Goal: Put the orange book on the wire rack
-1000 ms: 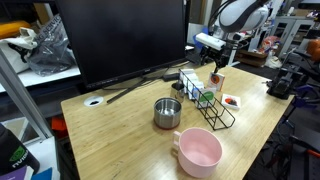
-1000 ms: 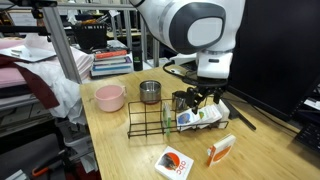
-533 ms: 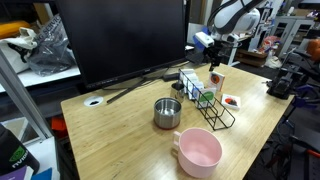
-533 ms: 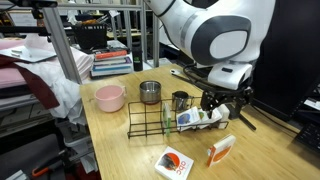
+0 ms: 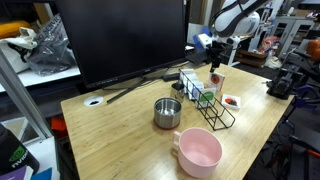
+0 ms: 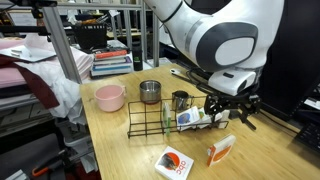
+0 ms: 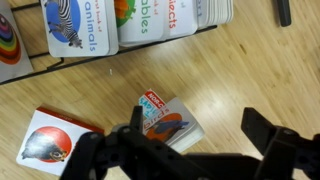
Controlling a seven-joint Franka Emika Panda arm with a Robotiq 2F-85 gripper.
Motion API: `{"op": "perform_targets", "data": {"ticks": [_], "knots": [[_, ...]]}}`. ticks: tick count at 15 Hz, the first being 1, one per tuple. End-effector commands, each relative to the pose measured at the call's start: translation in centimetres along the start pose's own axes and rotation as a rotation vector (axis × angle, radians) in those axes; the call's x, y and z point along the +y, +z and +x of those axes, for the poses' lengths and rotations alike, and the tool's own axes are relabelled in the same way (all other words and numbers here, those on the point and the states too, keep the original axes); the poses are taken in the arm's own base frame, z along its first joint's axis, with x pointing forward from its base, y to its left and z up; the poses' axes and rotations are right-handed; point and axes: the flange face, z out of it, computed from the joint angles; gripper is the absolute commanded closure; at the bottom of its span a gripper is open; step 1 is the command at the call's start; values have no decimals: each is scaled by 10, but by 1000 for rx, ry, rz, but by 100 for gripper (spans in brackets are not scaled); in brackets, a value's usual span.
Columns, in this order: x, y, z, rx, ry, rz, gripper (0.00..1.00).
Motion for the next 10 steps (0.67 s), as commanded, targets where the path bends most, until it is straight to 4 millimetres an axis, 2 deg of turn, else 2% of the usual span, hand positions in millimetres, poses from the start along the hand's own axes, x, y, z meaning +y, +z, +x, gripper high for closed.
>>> {"op": "perform_targets", "data": {"ticks": [1,5,10], "knots": [[-1,0,0,0,0,-1,0],[-5,3,6,3,55,5,0],[-14,8,37,-1,305,14,0]]}}
